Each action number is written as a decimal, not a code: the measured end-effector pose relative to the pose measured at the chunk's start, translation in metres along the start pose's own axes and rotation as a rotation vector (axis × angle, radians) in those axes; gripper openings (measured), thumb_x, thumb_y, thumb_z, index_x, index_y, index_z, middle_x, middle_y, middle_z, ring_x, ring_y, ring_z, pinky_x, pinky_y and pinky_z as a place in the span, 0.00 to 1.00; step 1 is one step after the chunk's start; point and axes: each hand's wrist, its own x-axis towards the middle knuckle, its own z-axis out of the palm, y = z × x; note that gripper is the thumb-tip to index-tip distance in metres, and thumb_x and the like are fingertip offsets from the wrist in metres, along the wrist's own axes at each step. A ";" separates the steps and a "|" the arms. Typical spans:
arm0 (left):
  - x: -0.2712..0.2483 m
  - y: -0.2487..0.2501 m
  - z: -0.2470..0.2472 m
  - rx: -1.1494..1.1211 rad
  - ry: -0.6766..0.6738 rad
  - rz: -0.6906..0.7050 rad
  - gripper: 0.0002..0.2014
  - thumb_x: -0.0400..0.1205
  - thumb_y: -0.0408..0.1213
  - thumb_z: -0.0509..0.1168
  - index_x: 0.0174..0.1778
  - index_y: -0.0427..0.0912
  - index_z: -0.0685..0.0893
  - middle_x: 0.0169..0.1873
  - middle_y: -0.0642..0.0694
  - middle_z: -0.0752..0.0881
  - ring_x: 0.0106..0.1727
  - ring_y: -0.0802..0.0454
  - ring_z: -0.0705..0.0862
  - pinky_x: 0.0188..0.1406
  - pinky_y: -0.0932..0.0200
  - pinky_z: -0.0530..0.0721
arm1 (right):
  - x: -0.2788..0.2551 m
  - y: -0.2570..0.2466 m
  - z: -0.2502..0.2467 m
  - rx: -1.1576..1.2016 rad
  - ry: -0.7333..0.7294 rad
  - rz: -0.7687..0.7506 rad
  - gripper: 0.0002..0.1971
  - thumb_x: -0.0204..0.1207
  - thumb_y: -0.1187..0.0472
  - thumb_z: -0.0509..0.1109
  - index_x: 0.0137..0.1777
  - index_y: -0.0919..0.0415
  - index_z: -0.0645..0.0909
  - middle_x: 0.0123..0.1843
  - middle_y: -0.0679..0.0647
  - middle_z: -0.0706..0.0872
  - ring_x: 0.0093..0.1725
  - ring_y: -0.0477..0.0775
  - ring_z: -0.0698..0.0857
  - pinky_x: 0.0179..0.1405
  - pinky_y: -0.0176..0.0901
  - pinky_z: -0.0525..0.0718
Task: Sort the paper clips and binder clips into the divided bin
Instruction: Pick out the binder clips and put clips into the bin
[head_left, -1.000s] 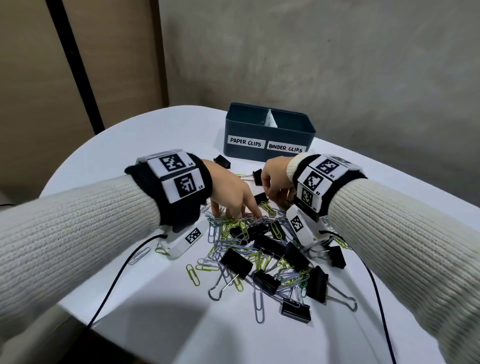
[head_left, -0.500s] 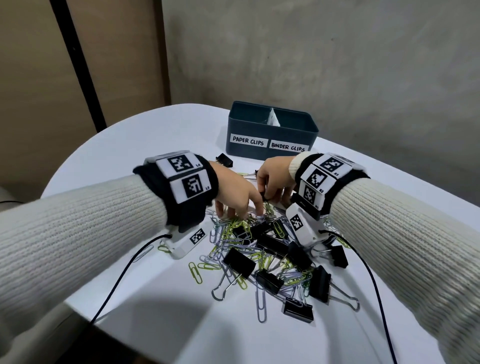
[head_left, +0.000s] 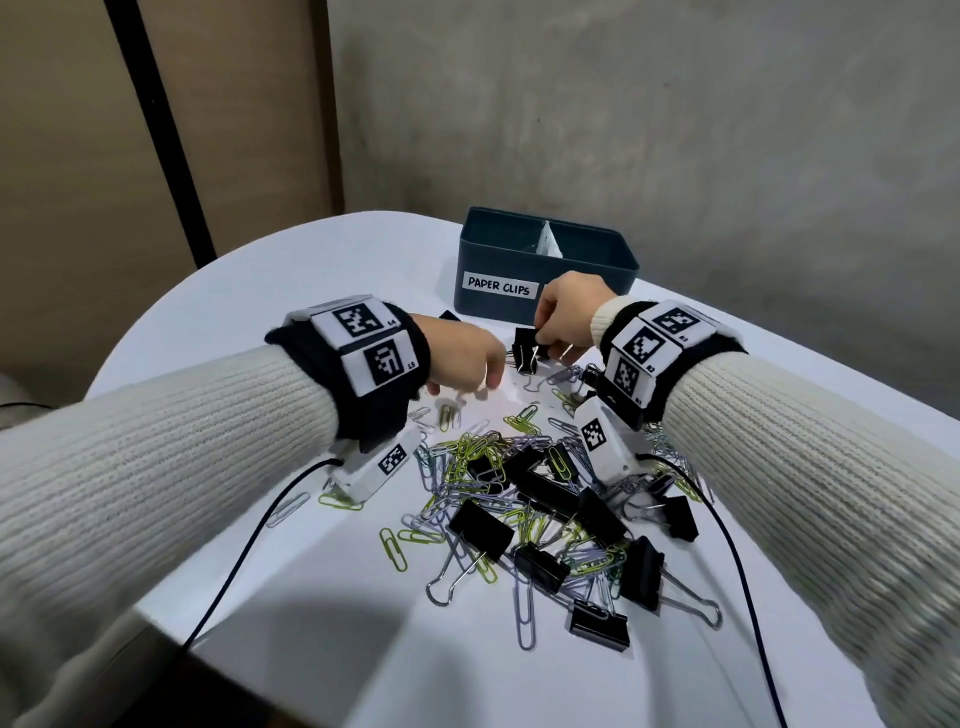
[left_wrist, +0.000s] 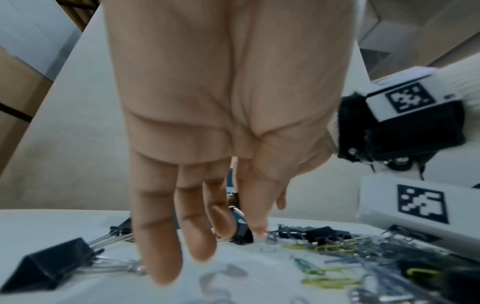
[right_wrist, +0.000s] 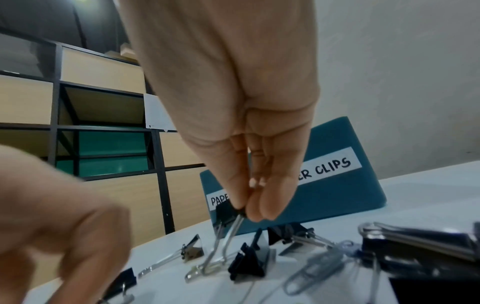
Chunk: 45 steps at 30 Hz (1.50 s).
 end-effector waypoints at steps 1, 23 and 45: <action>0.004 -0.001 -0.001 0.062 0.057 -0.010 0.17 0.81 0.25 0.56 0.64 0.43 0.77 0.65 0.39 0.78 0.58 0.42 0.82 0.55 0.48 0.85 | 0.001 0.001 0.002 -0.062 0.017 0.014 0.07 0.74 0.73 0.69 0.37 0.62 0.80 0.53 0.65 0.89 0.53 0.65 0.89 0.55 0.56 0.88; 0.009 -0.003 -0.007 0.316 -0.049 -0.123 0.28 0.79 0.24 0.59 0.77 0.38 0.64 0.65 0.38 0.80 0.58 0.43 0.79 0.41 0.57 0.76 | 0.002 -0.013 0.015 -0.554 -0.222 -0.141 0.25 0.73 0.65 0.73 0.71 0.56 0.78 0.65 0.55 0.84 0.34 0.48 0.78 0.29 0.30 0.79; -0.020 0.012 -0.003 0.199 -0.099 -0.045 0.21 0.84 0.29 0.55 0.74 0.43 0.75 0.46 0.47 0.82 0.31 0.60 0.78 0.38 0.61 0.82 | 0.003 0.029 -0.010 -0.627 -0.235 0.036 0.19 0.79 0.64 0.63 0.70 0.61 0.79 0.66 0.59 0.84 0.62 0.60 0.84 0.64 0.48 0.83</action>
